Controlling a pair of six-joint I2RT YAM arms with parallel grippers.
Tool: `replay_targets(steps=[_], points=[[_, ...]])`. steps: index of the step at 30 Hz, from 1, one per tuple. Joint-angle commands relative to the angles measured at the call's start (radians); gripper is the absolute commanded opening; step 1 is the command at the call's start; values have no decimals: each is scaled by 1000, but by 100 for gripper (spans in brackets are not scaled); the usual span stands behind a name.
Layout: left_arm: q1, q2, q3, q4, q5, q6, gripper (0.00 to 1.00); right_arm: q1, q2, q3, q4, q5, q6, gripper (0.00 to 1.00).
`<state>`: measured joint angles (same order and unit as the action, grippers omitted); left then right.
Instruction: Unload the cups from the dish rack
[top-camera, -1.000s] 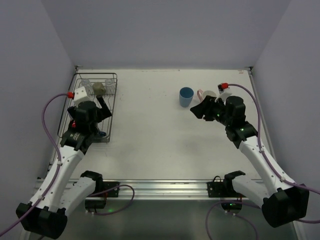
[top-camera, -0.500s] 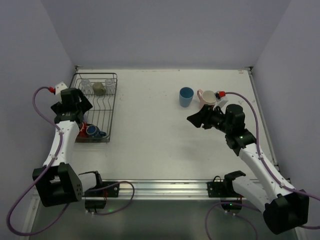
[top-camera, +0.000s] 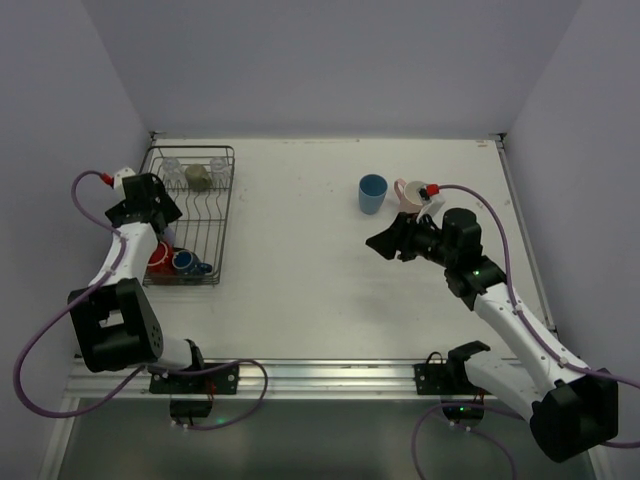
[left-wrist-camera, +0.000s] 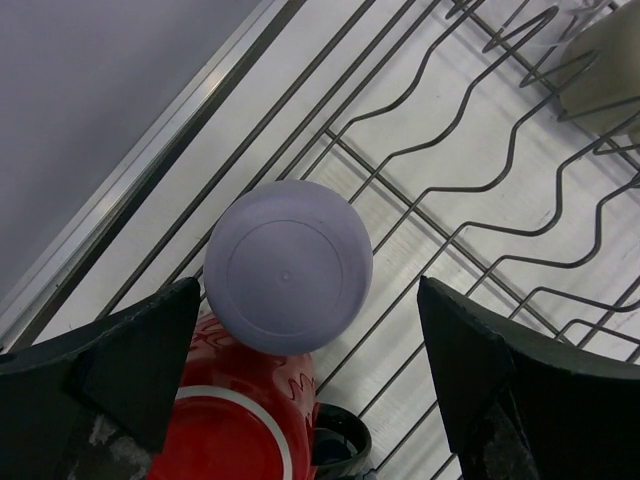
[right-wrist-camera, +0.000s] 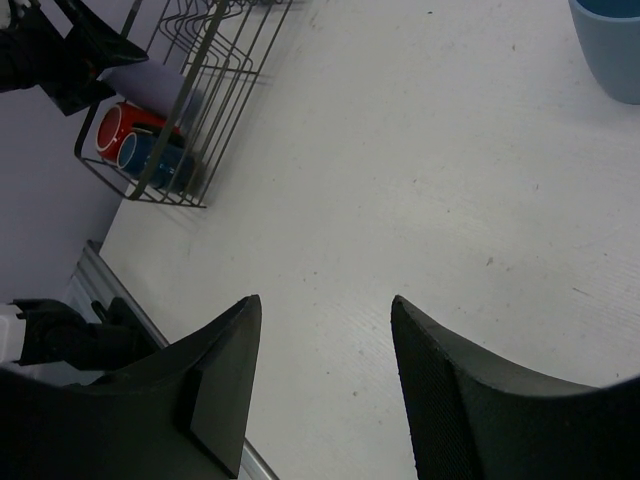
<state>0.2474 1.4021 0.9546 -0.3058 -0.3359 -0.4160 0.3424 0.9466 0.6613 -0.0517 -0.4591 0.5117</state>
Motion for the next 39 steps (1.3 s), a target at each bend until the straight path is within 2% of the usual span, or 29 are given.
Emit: replay_targets(steps=[1, 6, 8, 10, 14, 17, 21, 25, 30, 33, 36, 39], points=[[10, 17, 45, 54, -23, 26, 93, 7, -2, 20, 26, 11, -21, 57], [12, 28, 36, 73, -29, 28, 80, 9, 3, 21, 23, 13, -22, 57], [12, 26, 15, 86, -43, 26, 67, 10, -3, 24, 16, 20, -25, 57], [12, 23, -2, 100, -54, 26, 62, 10, -12, 24, 10, 30, -27, 57], [12, -12, -22, 111, -49, 19, 37, 10, -23, 23, 9, 31, -30, 57], [10, -75, -13, 108, 4, 0, 29, 9, -26, 21, 15, 27, -26, 57], [4, -195, -14, 106, 92, -32, 24, 10, -38, 5, 45, 26, 0, 58], [-28, -333, -51, 108, 175, -64, 23, 15, -123, -32, 160, 28, 85, 59], [-72, -520, -94, 106, 317, -138, 21, 38, -152, -48, 286, -27, 172, 62], [-95, -607, -132, 125, 449, -196, 20, 113, -117, -37, 349, -33, 209, 68], [-114, -670, -198, 209, 630, -288, 19, 193, -62, -29, 436, -15, 231, 74], [-129, -707, -301, 365, 863, -412, 19, 246, 10, -25, 539, -15, 263, 80]])
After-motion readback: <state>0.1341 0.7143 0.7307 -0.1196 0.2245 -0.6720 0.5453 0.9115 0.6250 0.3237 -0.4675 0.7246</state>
